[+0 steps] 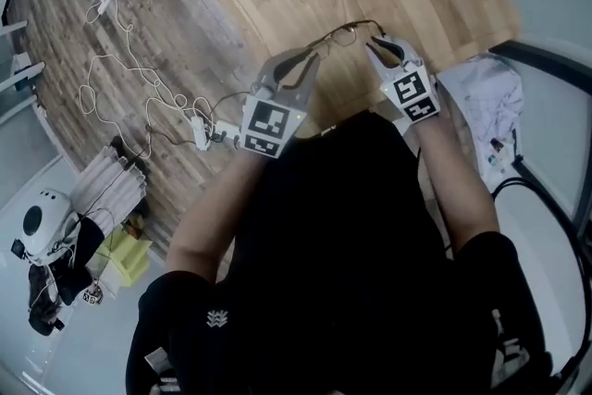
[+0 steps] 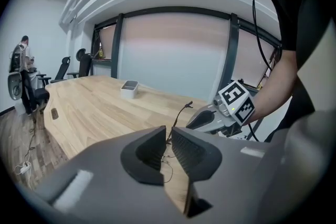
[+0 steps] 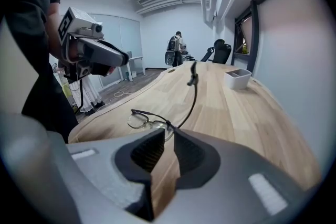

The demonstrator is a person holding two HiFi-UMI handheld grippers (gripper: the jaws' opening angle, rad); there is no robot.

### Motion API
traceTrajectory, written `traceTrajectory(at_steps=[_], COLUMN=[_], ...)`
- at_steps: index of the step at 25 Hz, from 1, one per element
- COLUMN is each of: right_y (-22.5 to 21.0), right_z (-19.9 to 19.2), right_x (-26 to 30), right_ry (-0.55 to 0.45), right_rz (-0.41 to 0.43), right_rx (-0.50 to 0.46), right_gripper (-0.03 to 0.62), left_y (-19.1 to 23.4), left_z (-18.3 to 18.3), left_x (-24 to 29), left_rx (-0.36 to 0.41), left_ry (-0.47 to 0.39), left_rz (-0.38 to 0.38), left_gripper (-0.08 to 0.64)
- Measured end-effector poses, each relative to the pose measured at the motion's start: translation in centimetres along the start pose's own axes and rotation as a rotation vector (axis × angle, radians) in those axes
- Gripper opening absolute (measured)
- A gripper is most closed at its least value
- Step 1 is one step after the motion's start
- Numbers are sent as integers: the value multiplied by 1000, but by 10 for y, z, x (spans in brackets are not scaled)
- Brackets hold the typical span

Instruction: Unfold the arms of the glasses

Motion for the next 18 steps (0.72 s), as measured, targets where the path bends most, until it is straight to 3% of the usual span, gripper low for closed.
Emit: traceTrajectory(at_steps=[9, 12, 16, 18], right_y=[32, 35, 48, 53], right_z=[8, 5, 3, -1], right_x=[-19, -16, -15, -17], right_ry=[-128, -121, -74, -75], right_rz=[-104, -133, -133, -137], right_rx=[131, 165, 114, 133], right_gripper=[46, 46, 46, 46], left_y=[6, 16, 21, 19], left_z=[-24, -35, -51, -56], left_x=[48, 66, 79, 82], left_rx=[71, 91, 105, 113], left_ry=[76, 113, 167, 183], left_rz=[-133, -162, -185, -196], left_gripper=[40, 41, 44, 44])
Point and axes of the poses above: the fingertips, and each gripper's own axes: x forward along the fingers, y to its left, z out of its top, the point moved 9 cm from there along -x, backward along the fingers, and after that the axes turned 5 degrees about z, right-handed, at the moved point
